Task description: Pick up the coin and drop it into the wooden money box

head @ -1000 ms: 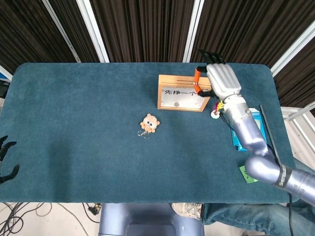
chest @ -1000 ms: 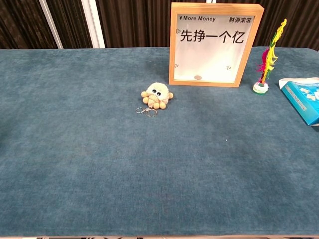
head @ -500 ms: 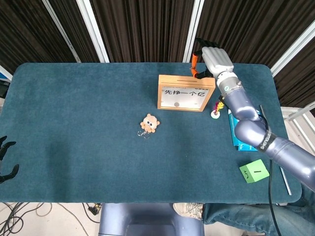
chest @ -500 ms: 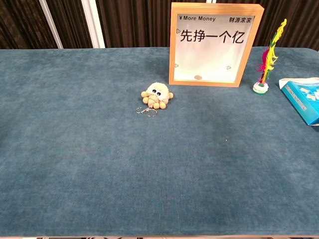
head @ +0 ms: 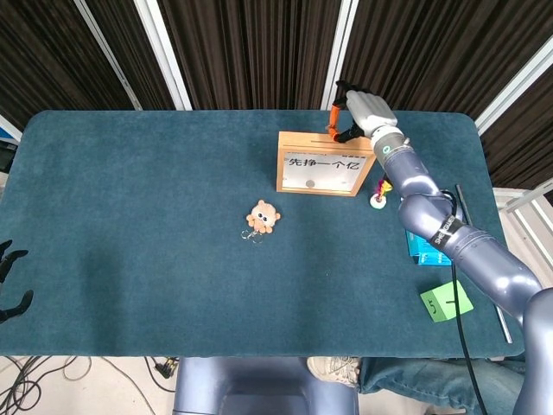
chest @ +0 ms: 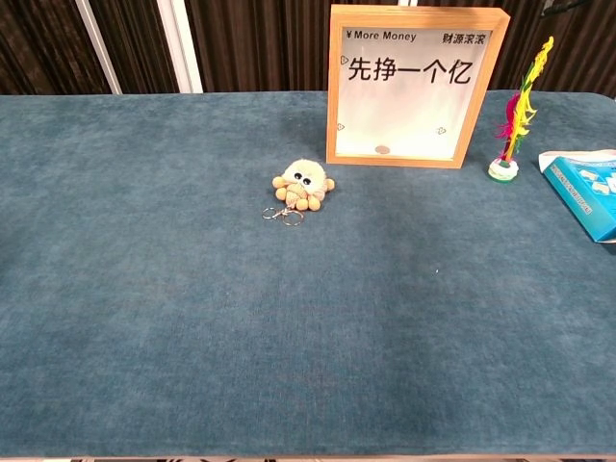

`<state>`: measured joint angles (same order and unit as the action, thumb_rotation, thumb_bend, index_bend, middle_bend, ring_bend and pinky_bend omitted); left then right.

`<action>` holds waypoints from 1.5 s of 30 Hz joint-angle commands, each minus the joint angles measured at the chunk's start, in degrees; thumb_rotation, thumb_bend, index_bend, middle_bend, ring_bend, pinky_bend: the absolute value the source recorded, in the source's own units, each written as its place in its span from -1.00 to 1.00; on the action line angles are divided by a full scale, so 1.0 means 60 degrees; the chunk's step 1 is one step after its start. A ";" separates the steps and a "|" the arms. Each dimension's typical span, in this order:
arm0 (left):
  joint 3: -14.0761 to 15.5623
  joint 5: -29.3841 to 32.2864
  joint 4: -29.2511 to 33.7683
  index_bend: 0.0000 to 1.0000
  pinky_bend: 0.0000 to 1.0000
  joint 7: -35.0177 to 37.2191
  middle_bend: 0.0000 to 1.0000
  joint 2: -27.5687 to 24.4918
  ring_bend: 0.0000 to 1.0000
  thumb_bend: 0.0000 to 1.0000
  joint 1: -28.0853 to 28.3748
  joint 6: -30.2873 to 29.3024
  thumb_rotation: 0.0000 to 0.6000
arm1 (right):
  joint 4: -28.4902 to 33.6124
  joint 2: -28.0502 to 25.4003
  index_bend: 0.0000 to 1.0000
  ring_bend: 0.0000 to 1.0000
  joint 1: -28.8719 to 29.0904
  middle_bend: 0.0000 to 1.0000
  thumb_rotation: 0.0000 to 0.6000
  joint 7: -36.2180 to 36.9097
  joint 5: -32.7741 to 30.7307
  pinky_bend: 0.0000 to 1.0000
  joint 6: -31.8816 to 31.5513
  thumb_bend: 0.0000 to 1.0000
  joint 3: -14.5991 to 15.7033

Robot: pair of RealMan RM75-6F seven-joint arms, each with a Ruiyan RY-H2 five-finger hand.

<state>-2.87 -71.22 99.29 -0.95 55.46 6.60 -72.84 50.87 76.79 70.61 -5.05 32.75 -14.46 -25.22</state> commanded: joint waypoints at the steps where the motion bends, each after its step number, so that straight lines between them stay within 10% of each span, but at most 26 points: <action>1: 0.0003 0.0002 0.0004 -0.61 -1.00 0.0010 -1.00 -0.0007 -1.00 -0.26 0.0001 0.0007 1.00 | 0.0038 -0.0189 0.33 -1.00 0.0052 -0.97 1.00 0.0535 -0.0196 -1.00 0.0641 -0.05 -0.0031; 15: 0.0013 0.0016 0.0008 -0.61 -1.00 0.0001 -1.00 -0.0014 -1.00 -0.26 -0.0002 -0.0003 1.00 | -0.0368 -0.0280 0.30 -1.00 0.0386 -0.97 1.00 0.1426 0.0299 -1.00 0.1052 -0.06 0.0677; 45: 0.0004 0.0122 0.0042 -0.60 -1.00 -0.0084 -1.00 -0.0017 -1.00 -0.26 -0.0011 -0.0032 1.00 | -0.0800 -0.0062 0.21 -1.00 0.0043 -0.97 1.00 0.2815 0.1881 -1.00 0.1693 -0.05 0.0386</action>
<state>-2.85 -70.50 99.54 -1.44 55.36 6.53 -73.04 46.21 76.31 70.90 11.74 43.90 -4.41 -22.89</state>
